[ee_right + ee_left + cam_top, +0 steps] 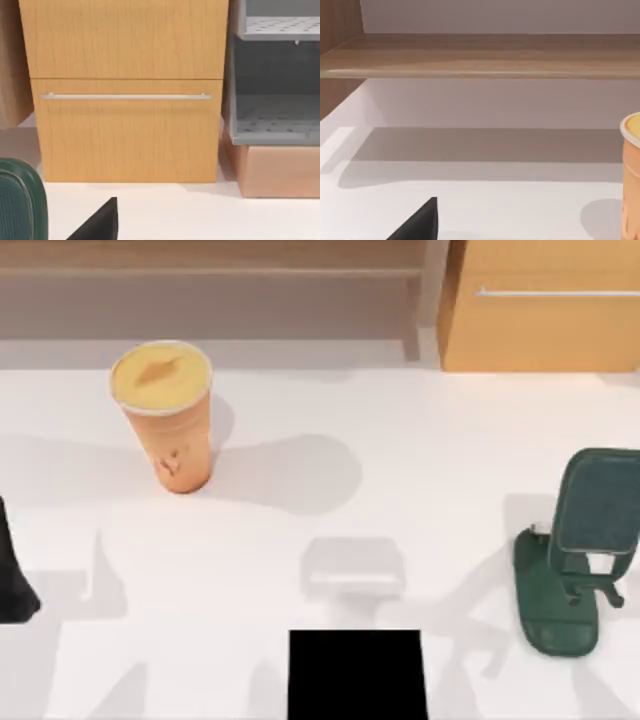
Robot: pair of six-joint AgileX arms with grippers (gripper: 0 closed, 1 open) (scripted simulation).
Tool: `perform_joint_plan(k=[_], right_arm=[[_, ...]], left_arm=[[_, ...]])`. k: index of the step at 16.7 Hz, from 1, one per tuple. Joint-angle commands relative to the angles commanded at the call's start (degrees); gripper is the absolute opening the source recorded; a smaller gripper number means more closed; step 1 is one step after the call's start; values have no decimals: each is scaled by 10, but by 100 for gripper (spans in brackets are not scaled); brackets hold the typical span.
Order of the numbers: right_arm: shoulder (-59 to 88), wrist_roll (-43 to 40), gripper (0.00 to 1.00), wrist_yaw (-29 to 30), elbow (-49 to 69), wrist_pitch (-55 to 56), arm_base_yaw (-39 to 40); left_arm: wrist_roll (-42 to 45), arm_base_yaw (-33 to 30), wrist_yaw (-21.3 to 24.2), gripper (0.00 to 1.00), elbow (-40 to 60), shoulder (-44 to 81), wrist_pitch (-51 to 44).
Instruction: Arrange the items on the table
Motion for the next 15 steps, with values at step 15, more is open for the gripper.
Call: perform_joint_plan(k=[15], right_arm=[[514,56,100,1,438,-312,-54]], left_arm=[[0,0,0,100,0,0,0]])
